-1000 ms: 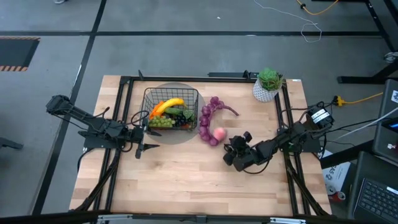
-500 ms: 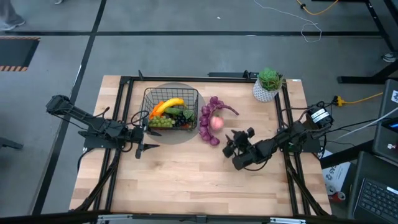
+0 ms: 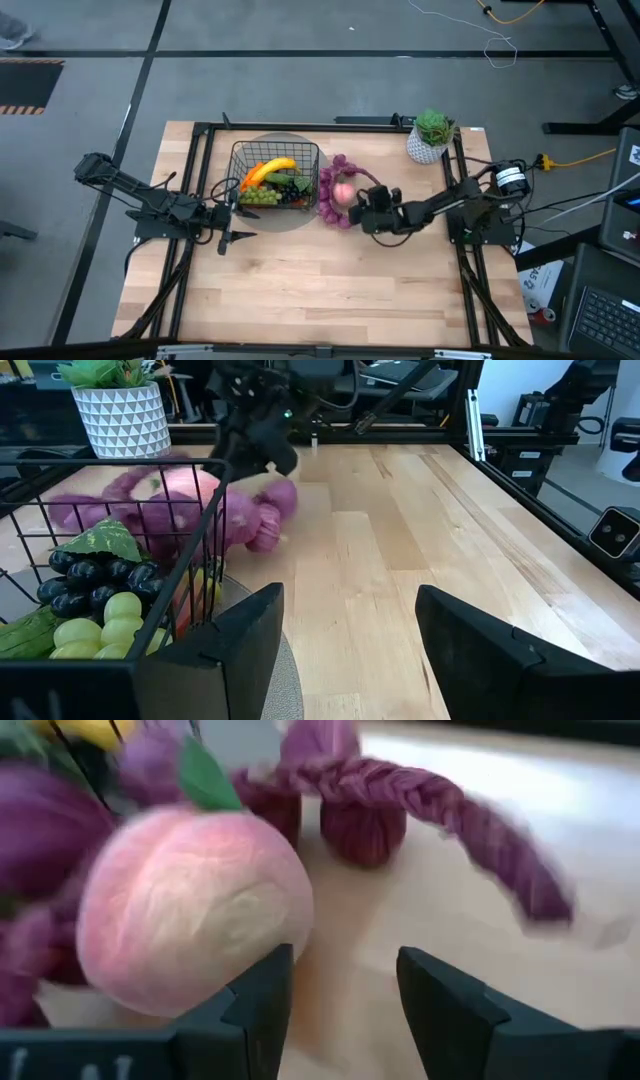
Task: Build produce basket
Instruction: Put the peach into the wire basket
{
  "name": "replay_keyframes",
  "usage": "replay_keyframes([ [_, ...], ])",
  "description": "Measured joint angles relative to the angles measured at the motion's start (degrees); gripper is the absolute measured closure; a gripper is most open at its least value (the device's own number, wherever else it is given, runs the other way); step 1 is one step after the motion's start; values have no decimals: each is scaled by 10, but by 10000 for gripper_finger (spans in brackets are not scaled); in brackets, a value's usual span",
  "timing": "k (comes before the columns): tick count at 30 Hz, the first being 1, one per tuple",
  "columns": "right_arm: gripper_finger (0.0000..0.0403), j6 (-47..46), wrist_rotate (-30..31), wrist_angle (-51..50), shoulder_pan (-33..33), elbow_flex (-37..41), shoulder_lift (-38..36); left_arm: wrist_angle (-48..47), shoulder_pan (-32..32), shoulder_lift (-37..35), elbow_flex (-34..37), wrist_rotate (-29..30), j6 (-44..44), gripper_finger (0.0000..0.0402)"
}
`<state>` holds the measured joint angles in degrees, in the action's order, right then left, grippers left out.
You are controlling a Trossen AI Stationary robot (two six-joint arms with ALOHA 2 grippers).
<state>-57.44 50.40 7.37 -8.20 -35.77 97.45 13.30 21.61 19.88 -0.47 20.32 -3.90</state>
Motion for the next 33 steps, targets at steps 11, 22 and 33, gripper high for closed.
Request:
replay_keyframes([
  [11, 222, 132, -205, 80, 20, 0, 0, 0, 0, 0, 0, 0, 0, 177],
  [22, 222, 110, -372, 78, -8, 0, 0, 0, 0, 0, 0, 0, 0, 177],
  [33, 222, 30, -426, -117, -30, -3, -64, 0, 0, 0, 0, 0, 0, 177],
])
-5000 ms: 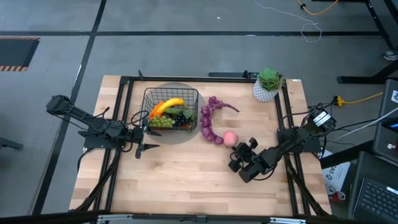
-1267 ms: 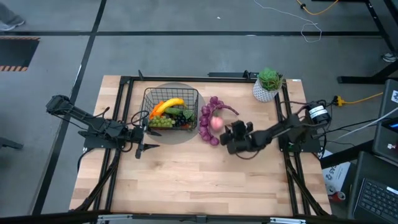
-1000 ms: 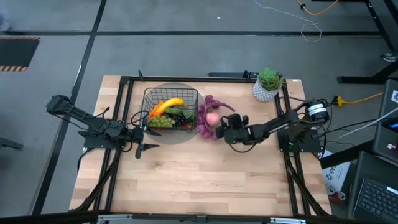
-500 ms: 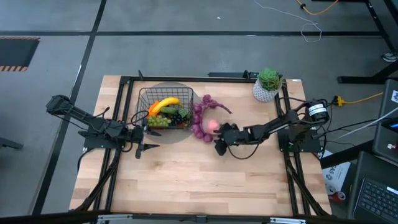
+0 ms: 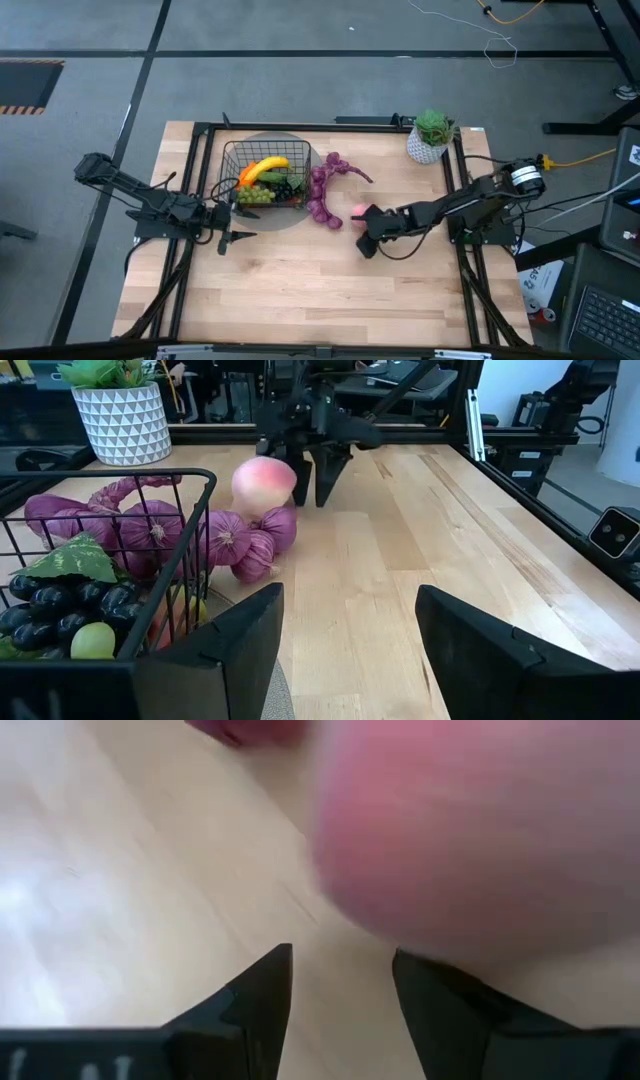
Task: Build produce basket
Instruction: Put the peach into the wire basket
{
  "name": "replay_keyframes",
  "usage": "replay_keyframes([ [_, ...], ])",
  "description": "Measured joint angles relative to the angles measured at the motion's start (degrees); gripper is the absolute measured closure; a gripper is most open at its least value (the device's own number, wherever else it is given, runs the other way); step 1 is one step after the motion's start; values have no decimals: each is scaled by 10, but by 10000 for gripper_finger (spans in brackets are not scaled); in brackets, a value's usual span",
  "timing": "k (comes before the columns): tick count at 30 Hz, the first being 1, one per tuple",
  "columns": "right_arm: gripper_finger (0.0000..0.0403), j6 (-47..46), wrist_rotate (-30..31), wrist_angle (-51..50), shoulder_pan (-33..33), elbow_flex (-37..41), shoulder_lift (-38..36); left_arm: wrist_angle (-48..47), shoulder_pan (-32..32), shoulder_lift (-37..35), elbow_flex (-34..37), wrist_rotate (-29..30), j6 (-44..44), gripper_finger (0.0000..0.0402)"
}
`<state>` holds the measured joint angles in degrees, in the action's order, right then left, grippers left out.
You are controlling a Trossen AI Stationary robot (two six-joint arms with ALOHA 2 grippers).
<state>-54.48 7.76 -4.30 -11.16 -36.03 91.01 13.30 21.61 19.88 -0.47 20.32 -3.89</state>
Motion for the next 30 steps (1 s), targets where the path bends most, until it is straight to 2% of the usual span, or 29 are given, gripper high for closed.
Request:
replay_keyframes([
  [7, 228, -72, 18, -184, 0, 3, -64, 0, 0, 0, 0, 0, 0, 177],
  [9, 234, -97, 59, -210, 0, 4, -70, 0, 0, 0, 0, 0, 0, 177],
  [14, 244, -143, 234, -209, 0, 3, -74, 0, 0, 0, 0, 0, 0, 177],
  [16, 245, -134, 257, -189, 0, 3, -74, 0, 0, 0, 0, 0, 0, 177],
  [18, 245, -105, 242, -162, 0, 3, -74, 0, 0, 0, 0, 0, 0, 177],
  [21, 245, -67, 182, -127, -2, 3, -74, 0, 0, 0, 0, 0, 0, 177],
  [26, 245, -80, 110, -123, -16, 3, -74, 0, 0, 0, 0, 0, 0, 177],
  [30, 245, -93, 87, -105, -44, 3, -74, 0, 0, 0, 0, 0, 0, 177],
])
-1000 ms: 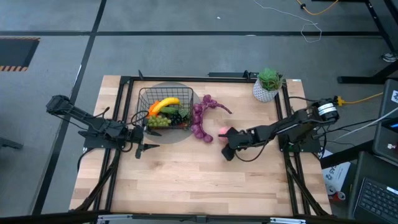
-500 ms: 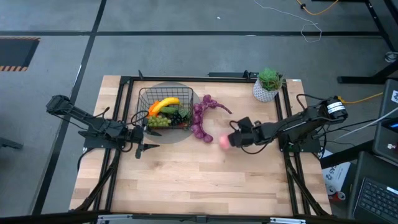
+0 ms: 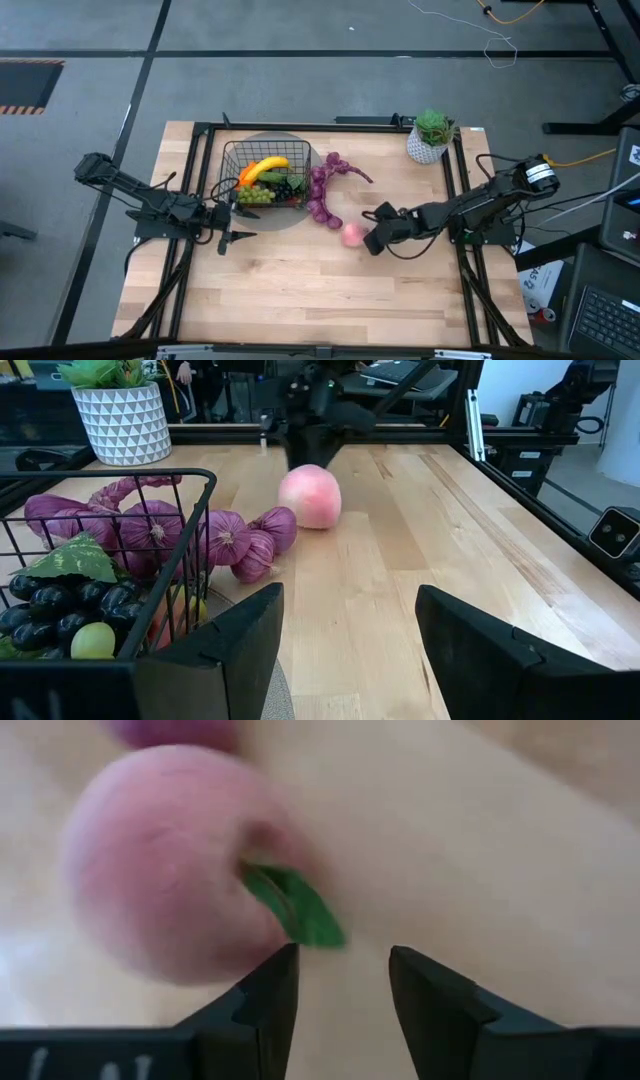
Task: Build produce basket
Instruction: Put the peach into the wire basket
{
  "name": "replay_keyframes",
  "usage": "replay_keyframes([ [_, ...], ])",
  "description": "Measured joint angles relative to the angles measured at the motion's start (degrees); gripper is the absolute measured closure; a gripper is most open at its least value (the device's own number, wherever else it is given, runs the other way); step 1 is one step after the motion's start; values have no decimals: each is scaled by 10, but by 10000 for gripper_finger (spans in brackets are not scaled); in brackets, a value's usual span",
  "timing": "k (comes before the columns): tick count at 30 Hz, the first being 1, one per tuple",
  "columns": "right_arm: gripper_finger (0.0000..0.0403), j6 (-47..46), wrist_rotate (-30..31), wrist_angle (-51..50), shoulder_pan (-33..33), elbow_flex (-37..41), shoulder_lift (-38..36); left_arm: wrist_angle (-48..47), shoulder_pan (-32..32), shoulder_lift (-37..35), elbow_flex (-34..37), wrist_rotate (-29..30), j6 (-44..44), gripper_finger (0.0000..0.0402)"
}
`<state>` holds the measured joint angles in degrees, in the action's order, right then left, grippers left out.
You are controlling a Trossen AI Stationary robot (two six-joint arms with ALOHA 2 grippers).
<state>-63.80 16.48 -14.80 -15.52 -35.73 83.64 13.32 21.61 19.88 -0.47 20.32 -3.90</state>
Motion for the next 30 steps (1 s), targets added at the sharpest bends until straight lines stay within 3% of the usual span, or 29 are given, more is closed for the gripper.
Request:
replay_keyframes([
  [7, 245, 27, 4, 95, -48, 0, 0, 0, 0, 0, 0, 0, 0, 177],
  [30, 245, -19, 10, 108, -84, -1, 34, 0, 0, 0, 0, 0, 0, 177],
])
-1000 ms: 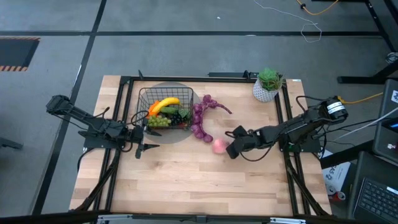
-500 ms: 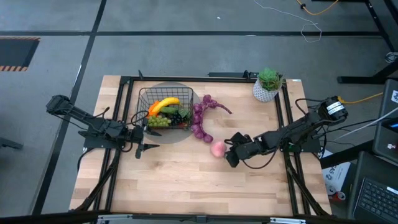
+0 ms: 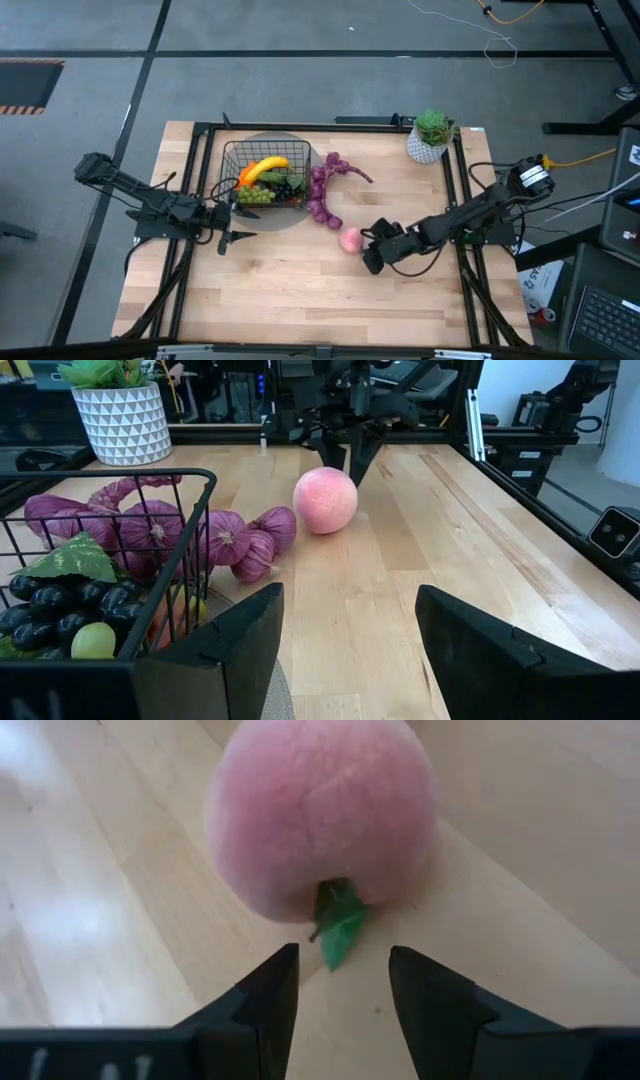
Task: Build produce basket
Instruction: Put the peach into the wire basket
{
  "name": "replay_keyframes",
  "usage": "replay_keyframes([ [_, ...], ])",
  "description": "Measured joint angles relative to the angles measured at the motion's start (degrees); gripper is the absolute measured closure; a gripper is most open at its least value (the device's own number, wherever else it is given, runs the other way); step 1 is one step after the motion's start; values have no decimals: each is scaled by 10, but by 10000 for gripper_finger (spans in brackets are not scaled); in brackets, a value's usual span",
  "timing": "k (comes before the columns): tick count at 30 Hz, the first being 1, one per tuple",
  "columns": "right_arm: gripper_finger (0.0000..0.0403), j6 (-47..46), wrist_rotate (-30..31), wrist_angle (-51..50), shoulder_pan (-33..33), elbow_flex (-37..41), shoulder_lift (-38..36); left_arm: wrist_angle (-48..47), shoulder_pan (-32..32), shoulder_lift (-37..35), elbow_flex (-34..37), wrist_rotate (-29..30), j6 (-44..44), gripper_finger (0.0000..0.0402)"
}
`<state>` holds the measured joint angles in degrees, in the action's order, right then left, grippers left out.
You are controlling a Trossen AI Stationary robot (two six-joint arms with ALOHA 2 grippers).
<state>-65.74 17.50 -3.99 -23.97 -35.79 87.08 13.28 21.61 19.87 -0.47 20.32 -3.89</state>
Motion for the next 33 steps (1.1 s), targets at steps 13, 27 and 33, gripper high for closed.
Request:
replay_keyframes([
  [13, 245, 15, -8, 39, 0, 0, 29, 0, 0, 0, 0, -1, 0, 177],
  [27, 245, 32, 18, 34, 1, 0, 29, 0, 0, 0, 0, -2, 0, 177],
  [33, 245, 32, 24, 33, 1, 0, 29, 0, 0, 0, 0, -2, 0, 177],
])
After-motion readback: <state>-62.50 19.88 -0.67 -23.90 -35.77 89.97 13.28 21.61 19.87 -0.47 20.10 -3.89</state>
